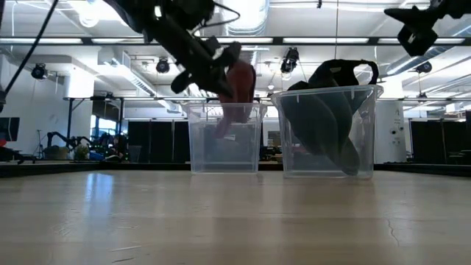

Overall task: Pick & Place hat
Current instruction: Put the red cap into the left transparent bin

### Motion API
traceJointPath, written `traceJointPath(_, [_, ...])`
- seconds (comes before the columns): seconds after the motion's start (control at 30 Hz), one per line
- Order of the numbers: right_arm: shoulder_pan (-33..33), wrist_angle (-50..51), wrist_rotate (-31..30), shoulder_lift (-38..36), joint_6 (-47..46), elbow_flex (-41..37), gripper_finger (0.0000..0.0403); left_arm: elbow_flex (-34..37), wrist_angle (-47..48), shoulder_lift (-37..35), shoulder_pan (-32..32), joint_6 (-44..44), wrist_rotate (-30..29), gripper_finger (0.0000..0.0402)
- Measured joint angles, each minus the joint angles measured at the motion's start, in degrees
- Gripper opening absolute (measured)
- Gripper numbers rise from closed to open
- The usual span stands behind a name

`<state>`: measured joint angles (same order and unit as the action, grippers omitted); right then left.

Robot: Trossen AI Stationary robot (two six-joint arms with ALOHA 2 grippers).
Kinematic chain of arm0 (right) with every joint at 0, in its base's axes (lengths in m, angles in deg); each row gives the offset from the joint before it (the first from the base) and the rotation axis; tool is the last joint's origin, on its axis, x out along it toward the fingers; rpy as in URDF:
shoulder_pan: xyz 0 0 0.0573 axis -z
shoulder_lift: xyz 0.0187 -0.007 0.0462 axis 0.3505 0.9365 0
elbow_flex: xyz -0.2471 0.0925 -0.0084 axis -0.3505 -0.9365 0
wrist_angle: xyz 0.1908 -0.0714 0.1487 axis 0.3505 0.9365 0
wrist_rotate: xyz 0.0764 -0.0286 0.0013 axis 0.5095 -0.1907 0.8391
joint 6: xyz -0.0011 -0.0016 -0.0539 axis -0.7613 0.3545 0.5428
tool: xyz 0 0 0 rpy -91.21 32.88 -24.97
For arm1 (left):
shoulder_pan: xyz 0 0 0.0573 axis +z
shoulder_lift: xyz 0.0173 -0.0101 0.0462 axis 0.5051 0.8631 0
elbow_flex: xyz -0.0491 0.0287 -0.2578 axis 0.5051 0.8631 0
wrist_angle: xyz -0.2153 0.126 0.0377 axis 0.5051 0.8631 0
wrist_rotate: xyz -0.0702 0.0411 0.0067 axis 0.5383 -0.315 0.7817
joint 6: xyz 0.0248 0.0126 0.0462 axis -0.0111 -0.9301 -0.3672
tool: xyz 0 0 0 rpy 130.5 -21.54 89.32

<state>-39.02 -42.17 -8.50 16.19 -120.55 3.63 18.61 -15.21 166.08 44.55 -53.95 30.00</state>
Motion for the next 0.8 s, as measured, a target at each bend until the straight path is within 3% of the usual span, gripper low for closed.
traceJointPath(0.4, [0.0,0.63,-0.07,-14.32,-0.96,-11.38,0.0251,-0.13,-0.56,7.03,0.09,0.81,-1.9,0.0012])
traceJointPath(0.63, [0.02,2.89,-2.57,-13.6,-1.76,-15.19,0.0247,1.12,1.24,8.28,0.07,-1.34,-4.02,0.0014])
traceJointPath(0.7, [0.02,4.48,-1.74,-13.29,-7.56,-15.55,0.0249,1.53,1.51,7.89,0.07,-1.76,-4.18,0.0015])
traceJointPath(0.8, [0.02,3.89,1.51,-13.77,-7.27,-15.16,0.0249,1.84,1.55,7.03,0.05,-3.04,-4.43,0.0017])
